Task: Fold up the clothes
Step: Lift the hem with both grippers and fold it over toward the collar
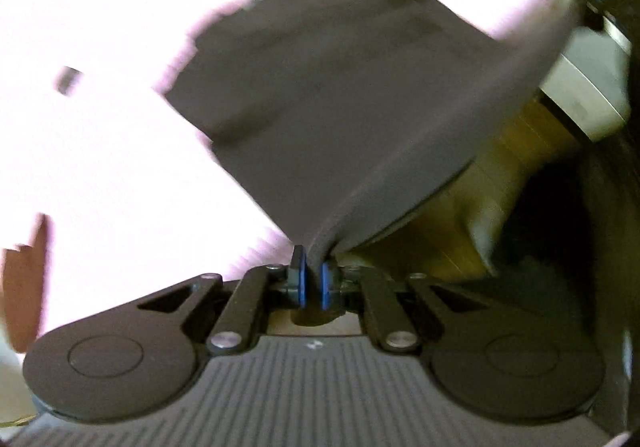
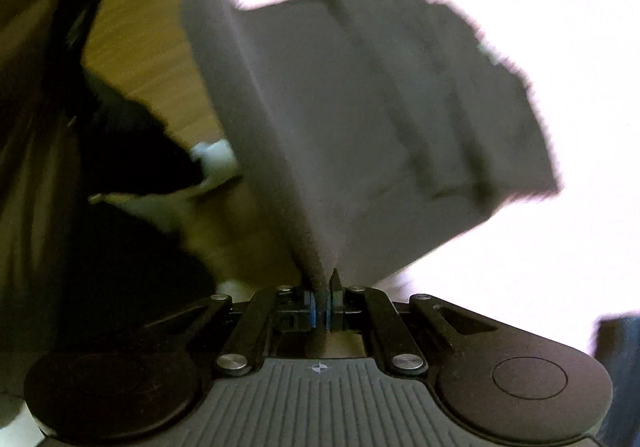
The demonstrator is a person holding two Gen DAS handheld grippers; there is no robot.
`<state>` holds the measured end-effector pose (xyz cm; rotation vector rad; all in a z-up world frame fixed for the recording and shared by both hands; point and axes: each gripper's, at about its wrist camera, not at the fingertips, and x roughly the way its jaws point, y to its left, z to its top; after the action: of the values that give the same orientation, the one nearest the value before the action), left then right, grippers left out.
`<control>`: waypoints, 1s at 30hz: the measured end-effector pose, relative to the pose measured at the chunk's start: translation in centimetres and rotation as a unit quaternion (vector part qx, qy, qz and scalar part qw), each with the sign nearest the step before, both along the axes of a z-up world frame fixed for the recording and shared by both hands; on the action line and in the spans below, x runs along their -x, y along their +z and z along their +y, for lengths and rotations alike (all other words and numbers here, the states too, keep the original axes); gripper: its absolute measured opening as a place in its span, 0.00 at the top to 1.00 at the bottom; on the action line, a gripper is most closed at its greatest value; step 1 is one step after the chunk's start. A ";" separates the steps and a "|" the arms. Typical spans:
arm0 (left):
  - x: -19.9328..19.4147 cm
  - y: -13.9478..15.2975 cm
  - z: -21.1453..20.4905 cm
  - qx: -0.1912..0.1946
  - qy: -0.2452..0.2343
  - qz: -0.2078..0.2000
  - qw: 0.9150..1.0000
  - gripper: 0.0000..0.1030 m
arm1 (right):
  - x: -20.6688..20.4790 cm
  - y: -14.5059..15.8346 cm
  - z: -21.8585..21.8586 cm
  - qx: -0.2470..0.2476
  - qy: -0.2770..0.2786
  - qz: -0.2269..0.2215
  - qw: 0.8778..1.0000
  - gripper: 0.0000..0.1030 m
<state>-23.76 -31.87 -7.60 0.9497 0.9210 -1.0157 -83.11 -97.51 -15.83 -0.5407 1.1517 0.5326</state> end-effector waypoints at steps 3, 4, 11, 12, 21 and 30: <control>-4.3 2.4 -3.0 0.022 0.005 -0.052 0.998 0.94 | -6.0 2.7 -2.6 0.015 0.008 -0.056 0.998 0.97; -5.9 2.8 -4.2 0.024 0.001 -0.067 0.997 0.94 | -8.1 3.4 -3.4 0.021 0.008 -0.069 0.997 0.97; -17.5 0.6 -10.0 0.033 0.013 -0.068 0.997 0.94 | -21.9 2.4 -6.5 0.061 0.001 -0.073 0.995 0.97; -19.4 -0.4 -10.5 0.033 0.009 -0.058 0.998 0.94 | -23.6 1.7 -6.8 0.066 -0.002 -0.065 0.996 0.97; -30.6 -7.4 -15.7 0.039 -0.017 0.019 0.999 0.94 | -34.3 -4.9 -9.5 0.070 -0.088 0.029 0.993 0.97; -37.0 -12.6 -21.7 0.007 -0.025 0.052 0.998 0.94 | -41.8 -8.4 -14.4 0.059 -0.125 0.064 0.988 0.97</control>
<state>13.22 -53.55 -20.21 0.9182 0.9791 -1.1224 -41.33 -111.95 -24.25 -0.4595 1.3570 0.2873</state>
